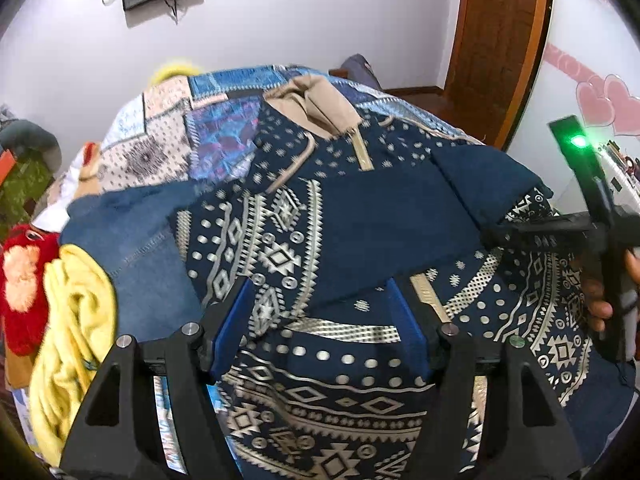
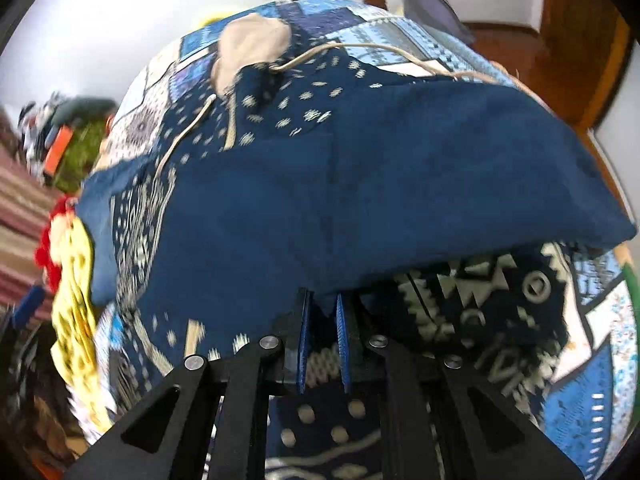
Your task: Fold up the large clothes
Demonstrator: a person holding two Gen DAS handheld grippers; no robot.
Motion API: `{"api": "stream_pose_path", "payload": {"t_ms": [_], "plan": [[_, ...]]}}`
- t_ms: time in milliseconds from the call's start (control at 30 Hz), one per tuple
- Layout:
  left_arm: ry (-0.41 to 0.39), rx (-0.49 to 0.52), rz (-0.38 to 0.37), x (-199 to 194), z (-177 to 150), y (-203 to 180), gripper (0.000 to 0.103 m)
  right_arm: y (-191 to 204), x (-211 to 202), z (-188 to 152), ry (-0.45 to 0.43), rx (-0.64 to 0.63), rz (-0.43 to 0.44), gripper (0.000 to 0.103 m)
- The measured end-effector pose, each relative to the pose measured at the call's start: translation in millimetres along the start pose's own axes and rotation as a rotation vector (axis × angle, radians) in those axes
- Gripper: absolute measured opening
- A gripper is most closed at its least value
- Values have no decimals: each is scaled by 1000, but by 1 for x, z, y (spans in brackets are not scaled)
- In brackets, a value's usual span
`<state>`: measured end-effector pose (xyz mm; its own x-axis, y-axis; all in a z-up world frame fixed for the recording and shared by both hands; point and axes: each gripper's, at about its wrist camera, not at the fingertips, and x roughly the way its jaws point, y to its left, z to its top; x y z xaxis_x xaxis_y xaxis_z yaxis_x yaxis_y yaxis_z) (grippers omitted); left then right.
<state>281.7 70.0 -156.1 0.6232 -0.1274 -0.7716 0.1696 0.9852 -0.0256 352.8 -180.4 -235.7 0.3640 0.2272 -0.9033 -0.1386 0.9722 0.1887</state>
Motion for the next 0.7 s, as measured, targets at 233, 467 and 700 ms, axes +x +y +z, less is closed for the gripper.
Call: {"api": "stream_pose_path", "payload": {"t_ms": [233,467,700], "plan": [[-11,44,-36,3,20,-32,68,-14,-29,-21,27,-80,49,9],[-33,120,-124,6,64,-90,68,-49,-73,-26,-51,1,167,9],[-1,267,-196,36,107,-179,68,-105,-140,-35,-276,2,-21,9]]}}
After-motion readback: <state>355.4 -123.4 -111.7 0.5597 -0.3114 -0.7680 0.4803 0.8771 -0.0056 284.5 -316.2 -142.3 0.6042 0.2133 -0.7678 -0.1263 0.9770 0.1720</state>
